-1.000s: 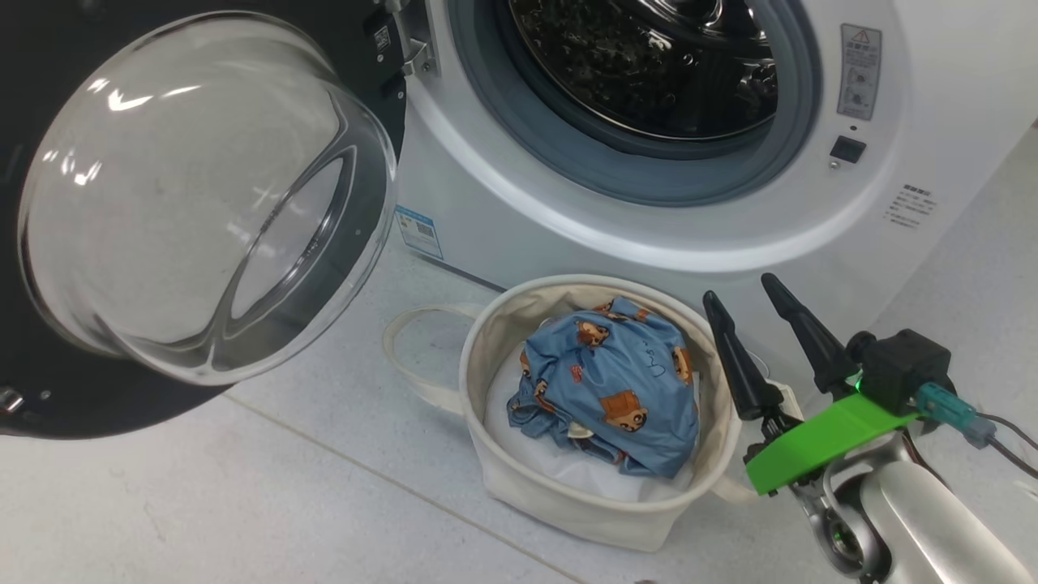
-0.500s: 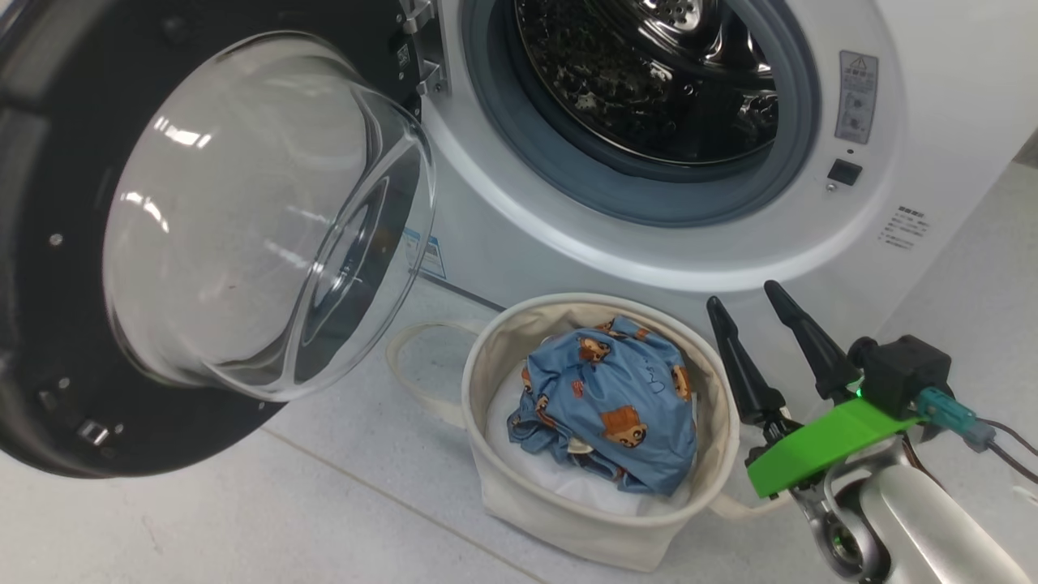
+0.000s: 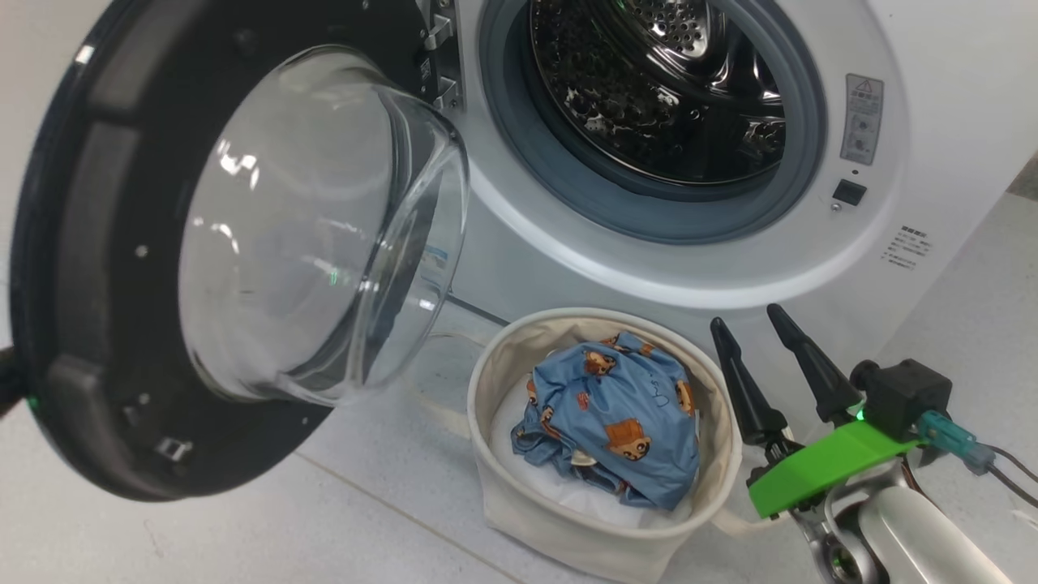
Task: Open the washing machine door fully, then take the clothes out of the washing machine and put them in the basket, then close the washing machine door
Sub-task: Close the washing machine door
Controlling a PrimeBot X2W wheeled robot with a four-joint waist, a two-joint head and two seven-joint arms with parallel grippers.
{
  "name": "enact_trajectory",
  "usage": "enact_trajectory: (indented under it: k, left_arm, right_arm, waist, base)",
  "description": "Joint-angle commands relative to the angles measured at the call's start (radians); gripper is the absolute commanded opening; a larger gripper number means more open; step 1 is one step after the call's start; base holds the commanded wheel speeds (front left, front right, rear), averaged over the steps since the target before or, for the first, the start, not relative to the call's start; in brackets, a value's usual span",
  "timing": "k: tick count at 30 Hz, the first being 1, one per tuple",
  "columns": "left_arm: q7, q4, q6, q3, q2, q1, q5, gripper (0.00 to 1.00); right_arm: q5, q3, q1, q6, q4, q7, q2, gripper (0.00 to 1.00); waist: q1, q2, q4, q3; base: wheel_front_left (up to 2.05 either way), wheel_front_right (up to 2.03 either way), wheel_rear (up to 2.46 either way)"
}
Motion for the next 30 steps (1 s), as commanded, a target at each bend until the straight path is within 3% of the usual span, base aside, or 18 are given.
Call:
enact_trajectory:
  k: [1,9,18,23,30]
  left_arm:
    - [0.031,-0.101,0.025,0.022,0.032,0.009,-0.025,0.0]
    - [0.1,-0.468,0.161,0.014,-0.039,0.174,-0.066,0.0]
    - [0.099,-0.733,0.259,-0.019,-0.108,0.271,-0.064,0.0]
    - [0.072,-0.775,0.279,-0.031,-0.127,0.277,-0.042,0.0]
    - [0.052,-0.771,0.258,-0.046,-0.145,0.252,-0.028,0.0]
  right_arm:
    - [0.003,0.008,-0.006,0.001,-0.026,-0.015,0.001,1.0]
    - [0.01,0.014,0.004,0.001,-0.016,-0.025,0.005,1.0]
    - [0.017,0.02,0.008,0.001,-0.007,-0.032,0.01,1.0]
    - [0.018,0.026,0.005,0.001,-0.004,-0.036,0.014,1.0]
    - [0.014,0.028,-0.005,0.001,-0.003,-0.038,0.011,1.0]
  waist:
    - [0.0,-0.0001,0.001,-0.002]
    - [0.0,-0.0001,-0.002,-0.013]
    - [0.0,-0.0001,-0.013,-0.028]
    - [0.0,-0.0001,-0.033,-0.029]
    - [0.0,-0.0001,-0.07,-0.013]
  base:
    - [0.0,0.0,0.0]
    - [0.0,0.0,0.0]
    - [0.0,0.0,0.0]
    - [0.0,0.0,0.0]
    - [0.0,0.0,0.0]
